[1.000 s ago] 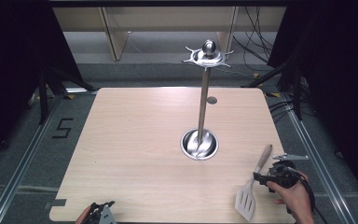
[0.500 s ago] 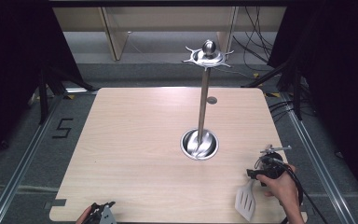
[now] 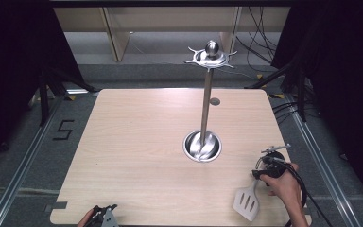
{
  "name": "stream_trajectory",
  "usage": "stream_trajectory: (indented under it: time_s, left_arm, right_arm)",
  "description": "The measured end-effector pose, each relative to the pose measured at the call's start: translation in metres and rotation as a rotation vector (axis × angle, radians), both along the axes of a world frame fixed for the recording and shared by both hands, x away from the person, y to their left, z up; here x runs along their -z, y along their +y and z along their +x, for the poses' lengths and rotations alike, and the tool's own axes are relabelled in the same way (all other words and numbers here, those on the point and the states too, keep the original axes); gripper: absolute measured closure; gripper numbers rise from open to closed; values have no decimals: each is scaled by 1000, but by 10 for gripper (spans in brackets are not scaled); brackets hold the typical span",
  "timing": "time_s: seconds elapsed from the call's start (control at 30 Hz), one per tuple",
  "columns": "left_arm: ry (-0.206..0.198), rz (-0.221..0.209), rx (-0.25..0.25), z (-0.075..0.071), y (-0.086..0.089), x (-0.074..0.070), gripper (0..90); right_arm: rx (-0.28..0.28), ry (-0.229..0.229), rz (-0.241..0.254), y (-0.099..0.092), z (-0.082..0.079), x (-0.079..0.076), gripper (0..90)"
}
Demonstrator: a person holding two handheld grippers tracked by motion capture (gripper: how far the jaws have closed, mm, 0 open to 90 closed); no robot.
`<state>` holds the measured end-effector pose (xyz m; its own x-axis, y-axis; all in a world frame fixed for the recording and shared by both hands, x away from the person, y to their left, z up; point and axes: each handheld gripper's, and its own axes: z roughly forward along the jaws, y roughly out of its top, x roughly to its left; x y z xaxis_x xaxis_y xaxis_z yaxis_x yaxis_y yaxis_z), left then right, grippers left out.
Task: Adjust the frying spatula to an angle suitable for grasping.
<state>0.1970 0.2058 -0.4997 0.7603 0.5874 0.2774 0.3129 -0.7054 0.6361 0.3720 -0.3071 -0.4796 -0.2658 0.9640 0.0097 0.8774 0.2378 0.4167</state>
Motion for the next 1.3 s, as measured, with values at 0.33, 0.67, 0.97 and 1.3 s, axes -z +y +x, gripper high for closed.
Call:
stream_trajectory:
  time_s: [0.33, 0.67, 0.97, 1.3]
  left_arm:
    - [-2, 6, 7, 0, -2, 2, 153]
    - [-4, 10, 14, -1, -2, 2, 153]
    - [3, 15, 21, 0, -4, 3, 153]
    - [6, 12, 28, -1, -4, 2, 153]
  right_arm:
    - [48, 53, -14, -2, 12, 2, 413]
    - [-169, 127, -41, 22, 24, -3, 619]
    - [-231, 190, -19, 25, 38, -4, 681]
    - [-265, 237, -35, 29, 44, -7, 704]
